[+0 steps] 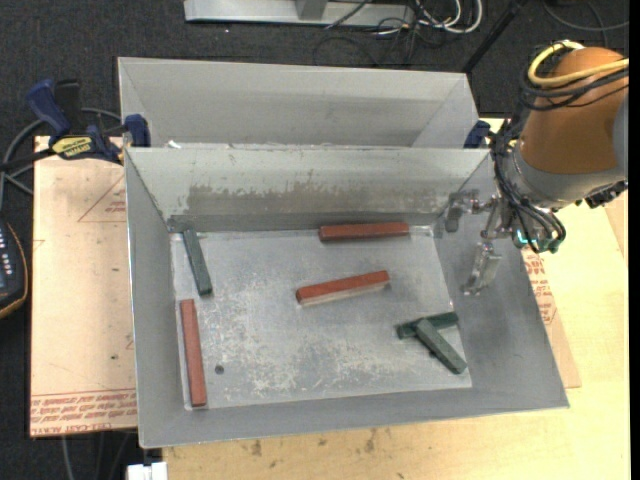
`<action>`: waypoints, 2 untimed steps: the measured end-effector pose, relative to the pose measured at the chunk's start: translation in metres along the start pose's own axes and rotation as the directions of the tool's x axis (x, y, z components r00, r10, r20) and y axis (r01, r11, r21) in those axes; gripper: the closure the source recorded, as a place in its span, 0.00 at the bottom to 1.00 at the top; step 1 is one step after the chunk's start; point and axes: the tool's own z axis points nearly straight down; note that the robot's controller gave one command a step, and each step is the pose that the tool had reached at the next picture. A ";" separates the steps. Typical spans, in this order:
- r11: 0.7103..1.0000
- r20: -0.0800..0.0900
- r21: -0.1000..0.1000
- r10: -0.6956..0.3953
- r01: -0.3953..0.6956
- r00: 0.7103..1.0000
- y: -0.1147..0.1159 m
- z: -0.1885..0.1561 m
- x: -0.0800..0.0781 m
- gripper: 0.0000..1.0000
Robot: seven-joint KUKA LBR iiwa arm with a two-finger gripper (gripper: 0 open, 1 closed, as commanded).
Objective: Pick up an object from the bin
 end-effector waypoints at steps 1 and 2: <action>0.996 -0.003 -0.002 -0.094 0.094 0.996 0.022 0.131 0.089 0.00; 0.995 0.006 0.001 -0.097 0.097 0.995 0.021 0.126 0.085 1.00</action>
Offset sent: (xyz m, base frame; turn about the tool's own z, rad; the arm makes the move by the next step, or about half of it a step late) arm -0.0867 0.0206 -0.1257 -0.0955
